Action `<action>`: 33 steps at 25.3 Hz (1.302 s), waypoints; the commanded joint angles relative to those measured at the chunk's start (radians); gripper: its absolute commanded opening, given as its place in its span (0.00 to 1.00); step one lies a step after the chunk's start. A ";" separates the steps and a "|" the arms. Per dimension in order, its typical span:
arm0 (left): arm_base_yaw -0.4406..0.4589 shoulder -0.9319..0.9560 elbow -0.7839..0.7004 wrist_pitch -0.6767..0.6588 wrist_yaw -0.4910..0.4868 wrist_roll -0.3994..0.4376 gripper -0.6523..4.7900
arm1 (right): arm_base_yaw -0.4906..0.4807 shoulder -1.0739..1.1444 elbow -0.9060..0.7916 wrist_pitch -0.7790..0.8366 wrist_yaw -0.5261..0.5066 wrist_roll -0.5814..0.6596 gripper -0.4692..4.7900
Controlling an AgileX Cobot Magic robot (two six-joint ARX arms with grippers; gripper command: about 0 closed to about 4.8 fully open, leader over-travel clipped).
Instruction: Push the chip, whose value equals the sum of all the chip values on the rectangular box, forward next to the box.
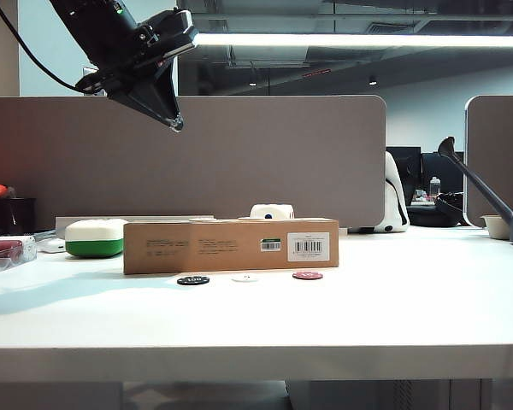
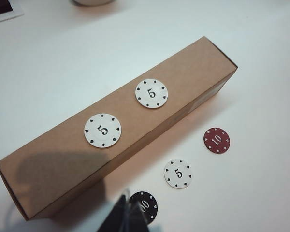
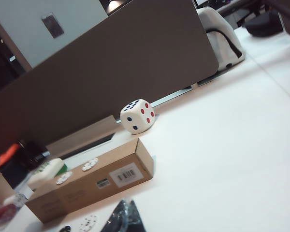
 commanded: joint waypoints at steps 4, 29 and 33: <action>0.000 0.000 0.007 0.010 0.004 0.000 0.11 | -0.002 0.002 0.011 0.008 0.024 0.037 0.08; -0.001 0.000 0.005 0.018 0.004 0.000 0.11 | 0.081 1.111 0.832 -0.091 -0.093 -0.233 0.08; -0.001 0.000 0.005 0.018 0.004 0.000 0.11 | 0.148 1.240 0.893 -0.094 -0.093 -0.238 0.08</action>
